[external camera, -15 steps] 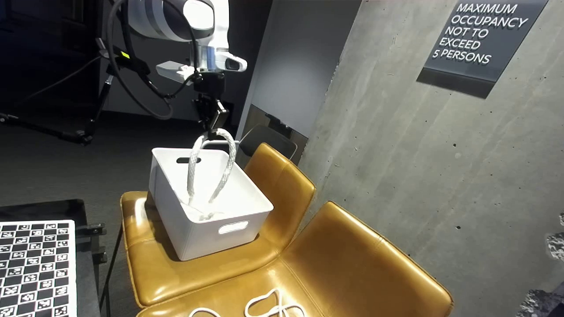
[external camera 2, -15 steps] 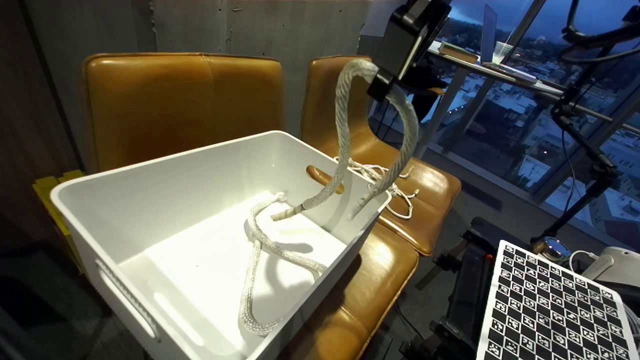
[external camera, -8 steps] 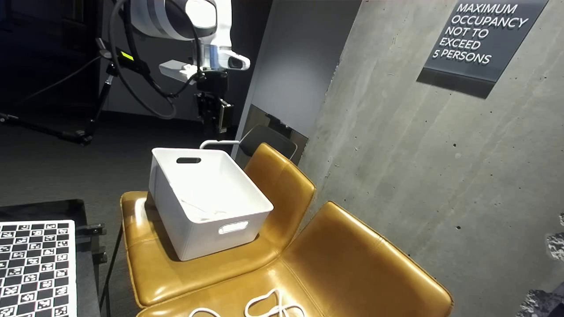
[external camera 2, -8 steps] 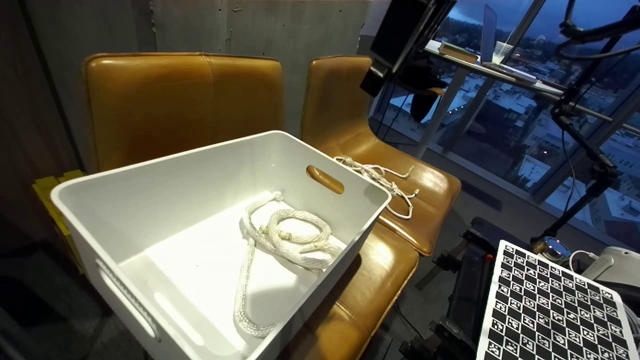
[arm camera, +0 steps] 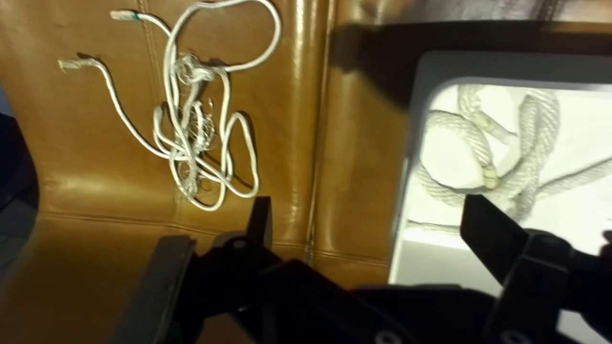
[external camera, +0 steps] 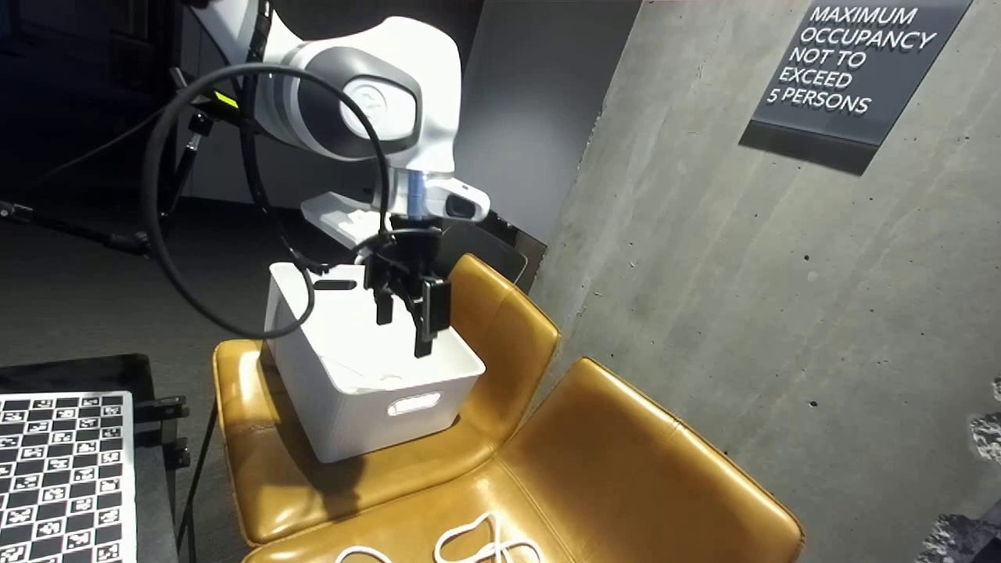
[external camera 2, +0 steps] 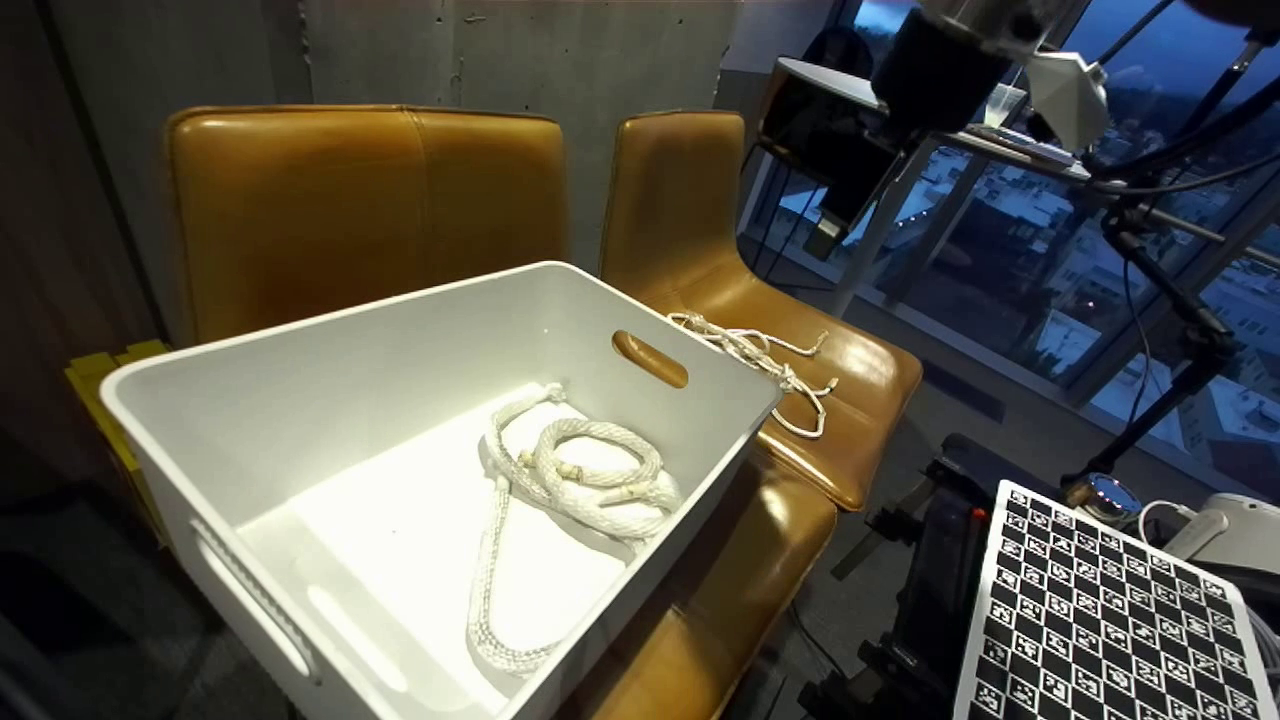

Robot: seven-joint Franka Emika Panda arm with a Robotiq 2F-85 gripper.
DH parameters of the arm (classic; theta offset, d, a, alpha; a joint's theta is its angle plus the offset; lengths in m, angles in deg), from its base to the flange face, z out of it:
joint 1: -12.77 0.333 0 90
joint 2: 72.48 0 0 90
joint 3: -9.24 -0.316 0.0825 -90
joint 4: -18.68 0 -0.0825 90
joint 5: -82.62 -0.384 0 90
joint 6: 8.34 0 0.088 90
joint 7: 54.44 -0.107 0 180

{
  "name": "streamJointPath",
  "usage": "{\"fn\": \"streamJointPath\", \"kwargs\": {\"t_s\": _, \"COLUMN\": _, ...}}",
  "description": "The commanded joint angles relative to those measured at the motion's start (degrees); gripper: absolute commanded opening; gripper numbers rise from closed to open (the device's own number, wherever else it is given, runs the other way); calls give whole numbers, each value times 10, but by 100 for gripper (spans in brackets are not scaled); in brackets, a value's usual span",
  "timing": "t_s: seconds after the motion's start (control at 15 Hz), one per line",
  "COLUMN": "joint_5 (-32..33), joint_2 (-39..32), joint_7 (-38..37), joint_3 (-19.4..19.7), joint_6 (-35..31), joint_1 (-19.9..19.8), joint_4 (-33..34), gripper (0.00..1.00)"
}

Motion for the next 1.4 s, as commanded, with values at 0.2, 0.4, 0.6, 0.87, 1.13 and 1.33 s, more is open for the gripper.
{"fn": "streamJointPath", "kwargs": {"t_s": 0.2, "joint_5": -31, "joint_2": -88, "joint_7": 84, "joint_3": 52, "joint_6": -2, "joint_1": -62, "joint_4": 46, "gripper": 100}}
{"fn": "streamJointPath", "kwargs": {"t_s": 0.4, "joint_5": -33, "joint_2": -150, "joint_7": 101, "joint_3": 62, "joint_6": -3, "joint_1": -79, "joint_4": 80, "gripper": 100}}
{"fn": "streamJointPath", "kwargs": {"t_s": 0.6, "joint_5": -18, "joint_2": -216, "joint_7": 95, "joint_3": 68, "joint_6": -7, "joint_1": -80, "joint_4": 119, "gripper": 100}}
{"fn": "streamJointPath", "kwargs": {"t_s": 0.87, "joint_5": -7, "joint_2": -294, "joint_7": 80, "joint_3": 71, "joint_6": -8, "joint_1": -69, "joint_4": 174, "gripper": 100}}
{"fn": "streamJointPath", "kwargs": {"t_s": 1.13, "joint_5": 0, "joint_2": -350, "joint_7": 72, "joint_3": 74, "joint_6": -5, "joint_1": -59, "joint_4": 218, "gripper": 100}}
{"fn": "streamJointPath", "kwargs": {"t_s": 1.33, "joint_5": -2, "joint_2": -384, "joint_7": 70, "joint_3": 75, "joint_6": -3, "joint_1": -56, "joint_4": 248, "gripper": 100}}
